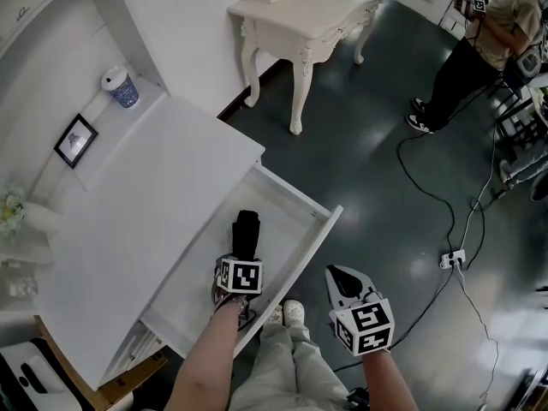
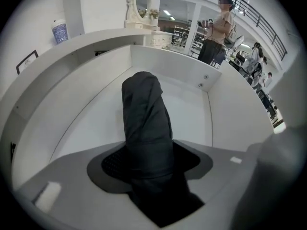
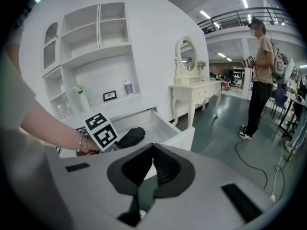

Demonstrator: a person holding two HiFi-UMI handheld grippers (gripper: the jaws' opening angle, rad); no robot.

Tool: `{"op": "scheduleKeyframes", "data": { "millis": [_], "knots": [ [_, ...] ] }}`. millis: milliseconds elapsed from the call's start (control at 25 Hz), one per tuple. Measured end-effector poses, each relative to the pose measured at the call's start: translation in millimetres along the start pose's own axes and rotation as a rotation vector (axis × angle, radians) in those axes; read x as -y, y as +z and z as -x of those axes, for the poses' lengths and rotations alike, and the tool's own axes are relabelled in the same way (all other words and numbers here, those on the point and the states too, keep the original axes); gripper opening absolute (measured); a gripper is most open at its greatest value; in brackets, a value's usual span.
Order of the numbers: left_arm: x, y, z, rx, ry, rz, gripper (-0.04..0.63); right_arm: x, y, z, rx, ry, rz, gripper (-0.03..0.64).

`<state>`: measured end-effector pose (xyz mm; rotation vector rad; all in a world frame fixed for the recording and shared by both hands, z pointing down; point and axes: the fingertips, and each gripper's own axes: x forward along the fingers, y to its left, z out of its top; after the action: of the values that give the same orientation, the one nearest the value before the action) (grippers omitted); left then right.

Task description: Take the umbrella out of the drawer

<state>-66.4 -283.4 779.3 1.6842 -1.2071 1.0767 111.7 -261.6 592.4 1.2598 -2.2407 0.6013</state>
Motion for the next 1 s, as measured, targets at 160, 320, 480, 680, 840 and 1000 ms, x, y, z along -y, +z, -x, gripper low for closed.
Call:
{"op": "scheduleKeyframes", "data": {
  "millis": [160, 320, 480, 680, 840, 1000],
  "knots": [
    [-4, 4, 1, 0.019, -0.032, 0.035, 0.264, -4, 1, -3, 0.0, 0.018, 0.009, 0.008],
    [-3, 4, 9, 0.011, -0.05, 0.005, 0.258, -9, 6, -5, 0.001, 0.031, 0.021, 0.008],
    [0, 5, 21, 0.033, -0.065, -0.018, 0.258, -12, 14, -4, 0.013, 0.036, 0.031, 0.008],
    [1, 10, 41, 0.07, -0.085, -0.026, 0.258, -14, 27, 2, 0.034, 0.041, 0.045, 0.008],
    [0, 14, 59, 0.102, -0.086, -0.033, 0.258, -17, 39, 4, 0.052, 0.045, 0.056, 0.008],
    [0, 23, 79, 0.142, -0.083, -0.035, 0.258, -18, 51, 5, 0.073, 0.049, 0.065, 0.008]
  ]
}}
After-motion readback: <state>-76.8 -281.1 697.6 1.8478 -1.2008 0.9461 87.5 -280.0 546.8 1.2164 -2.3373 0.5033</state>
